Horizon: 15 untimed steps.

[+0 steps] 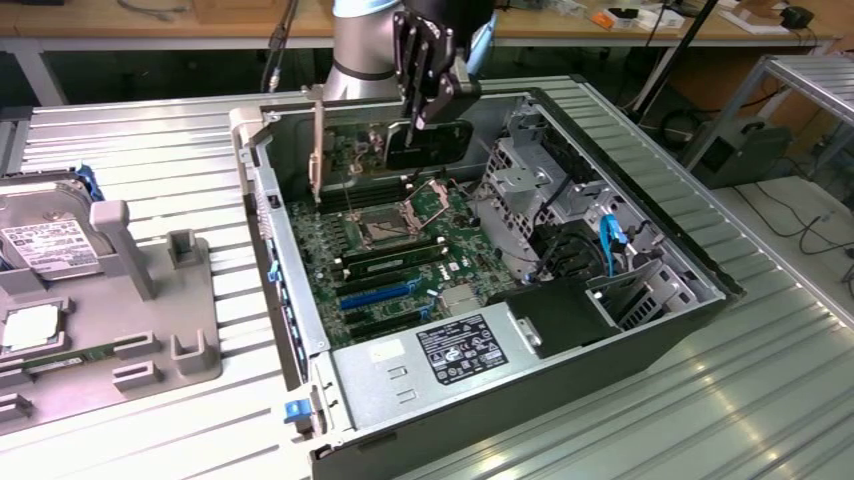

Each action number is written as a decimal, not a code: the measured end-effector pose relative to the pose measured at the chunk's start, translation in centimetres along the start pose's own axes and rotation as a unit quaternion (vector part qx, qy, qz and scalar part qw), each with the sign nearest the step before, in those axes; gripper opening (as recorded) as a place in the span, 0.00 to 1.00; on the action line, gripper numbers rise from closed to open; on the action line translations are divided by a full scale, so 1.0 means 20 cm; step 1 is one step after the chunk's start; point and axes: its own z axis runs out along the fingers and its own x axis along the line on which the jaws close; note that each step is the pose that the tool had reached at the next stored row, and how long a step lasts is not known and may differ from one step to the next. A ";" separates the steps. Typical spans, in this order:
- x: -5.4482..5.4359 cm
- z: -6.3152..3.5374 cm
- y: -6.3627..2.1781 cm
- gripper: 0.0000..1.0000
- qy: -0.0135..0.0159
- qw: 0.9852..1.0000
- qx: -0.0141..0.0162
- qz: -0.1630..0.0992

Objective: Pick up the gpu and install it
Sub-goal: 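Insert the gpu into the slot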

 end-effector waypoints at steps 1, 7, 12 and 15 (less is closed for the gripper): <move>0.00 0.004 -0.003 0.27 0.000 1.000 0.000 0.000; 0.00 0.030 -0.016 0.27 0.000 1.000 0.000 0.000; 0.00 0.058 -0.018 0.27 0.000 1.000 0.000 0.000; 0.00 0.098 -0.020 0.27 0.000 1.000 0.000 0.001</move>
